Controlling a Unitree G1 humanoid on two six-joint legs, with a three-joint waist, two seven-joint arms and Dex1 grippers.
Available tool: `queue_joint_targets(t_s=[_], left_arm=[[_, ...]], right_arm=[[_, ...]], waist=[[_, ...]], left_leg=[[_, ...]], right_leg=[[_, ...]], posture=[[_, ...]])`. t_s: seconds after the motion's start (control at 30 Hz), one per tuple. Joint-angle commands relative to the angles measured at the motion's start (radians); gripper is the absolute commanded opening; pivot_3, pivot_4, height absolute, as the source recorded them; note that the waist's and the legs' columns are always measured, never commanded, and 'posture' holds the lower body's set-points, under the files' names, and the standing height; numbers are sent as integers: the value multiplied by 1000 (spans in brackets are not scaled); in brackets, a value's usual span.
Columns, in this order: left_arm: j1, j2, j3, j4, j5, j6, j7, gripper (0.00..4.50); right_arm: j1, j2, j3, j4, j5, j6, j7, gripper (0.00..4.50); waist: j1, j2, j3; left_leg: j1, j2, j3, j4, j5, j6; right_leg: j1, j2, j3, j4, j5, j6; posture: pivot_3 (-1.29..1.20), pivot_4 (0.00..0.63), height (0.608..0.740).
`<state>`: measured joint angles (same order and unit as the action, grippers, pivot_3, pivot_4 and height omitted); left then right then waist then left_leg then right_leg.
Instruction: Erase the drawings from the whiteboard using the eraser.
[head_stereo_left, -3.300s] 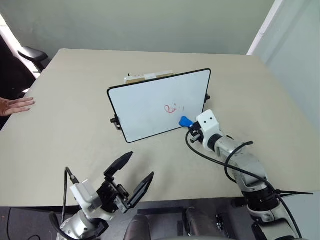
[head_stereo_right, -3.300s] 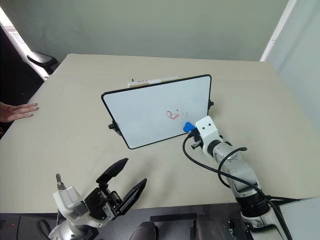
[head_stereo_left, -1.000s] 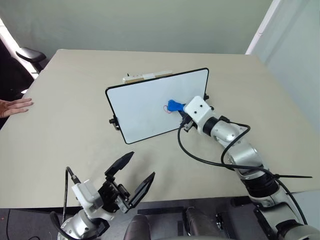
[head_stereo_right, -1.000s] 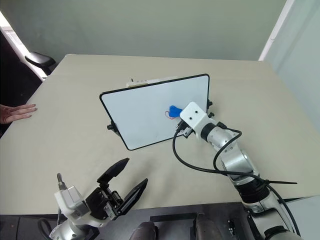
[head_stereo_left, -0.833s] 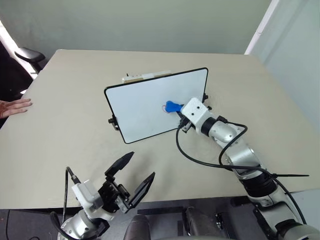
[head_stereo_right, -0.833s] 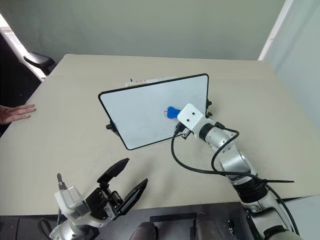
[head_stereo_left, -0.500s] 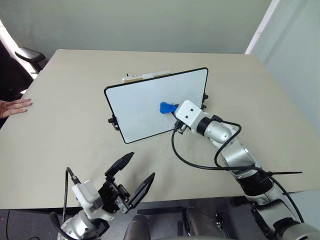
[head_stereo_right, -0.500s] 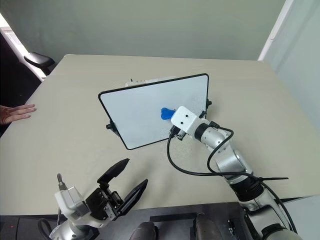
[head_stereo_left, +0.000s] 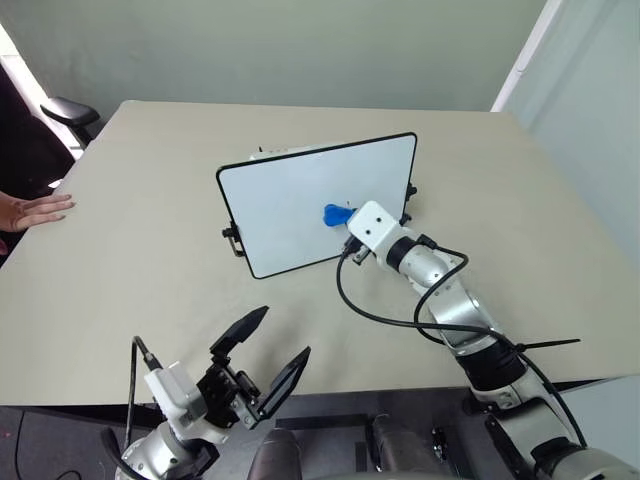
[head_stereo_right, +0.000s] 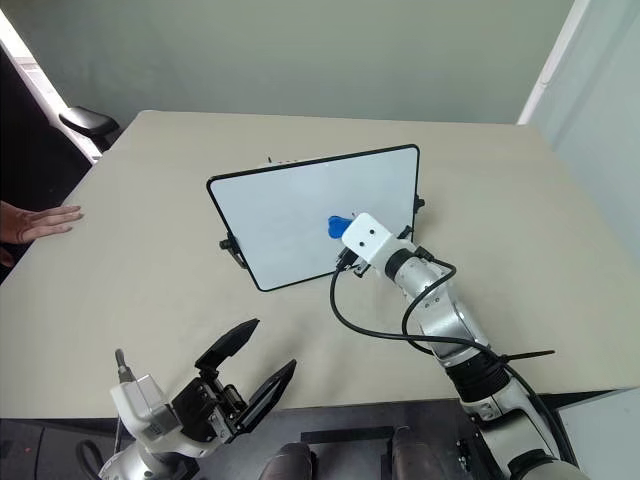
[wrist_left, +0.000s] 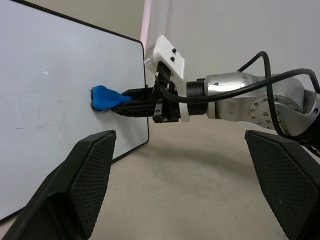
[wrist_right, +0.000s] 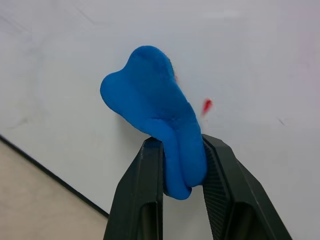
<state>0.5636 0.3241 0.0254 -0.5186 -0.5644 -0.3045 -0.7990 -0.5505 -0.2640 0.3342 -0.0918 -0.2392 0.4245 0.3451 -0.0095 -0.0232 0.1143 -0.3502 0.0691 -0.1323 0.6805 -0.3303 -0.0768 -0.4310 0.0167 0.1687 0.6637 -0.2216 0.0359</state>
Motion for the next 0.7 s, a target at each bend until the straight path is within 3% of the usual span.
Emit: queue_joint_targets(t_s=[0.03, 0.4, 0.7], left_arm=[[2, -4, -2, -32, -7, -15, 1, 4500], [-2, -5, -10, -37, -7, -12, 2, 4500], [-6, -5, -19, -48, -3, -9, 10, 4500]], right_arm=[[9, -11, -71, -18, -15, 20, -44, 1008], [31, -48, -86, -41, -20, 29, -30, 1008], [-41, -14, 11, 24, -62, -36, -5, 1008]], waist=[[0, 0, 0], [0, 0, 0], [-13, 1, 0]], left_leg=[[0, 0, 0, 0, 0, 0], [-2, 0, 1, -1, 0, -1], [-2, 0, 1, -2, 0, -1]], right_leg=[[0, 0, 0, 0, 0, 0], [-2, 0, 0, -2, 0, 0], [-5, 0, 0, -2, 0, 0]], posture=[[0, 150, 740], [0, 150, 740], [0, 150, 740]])
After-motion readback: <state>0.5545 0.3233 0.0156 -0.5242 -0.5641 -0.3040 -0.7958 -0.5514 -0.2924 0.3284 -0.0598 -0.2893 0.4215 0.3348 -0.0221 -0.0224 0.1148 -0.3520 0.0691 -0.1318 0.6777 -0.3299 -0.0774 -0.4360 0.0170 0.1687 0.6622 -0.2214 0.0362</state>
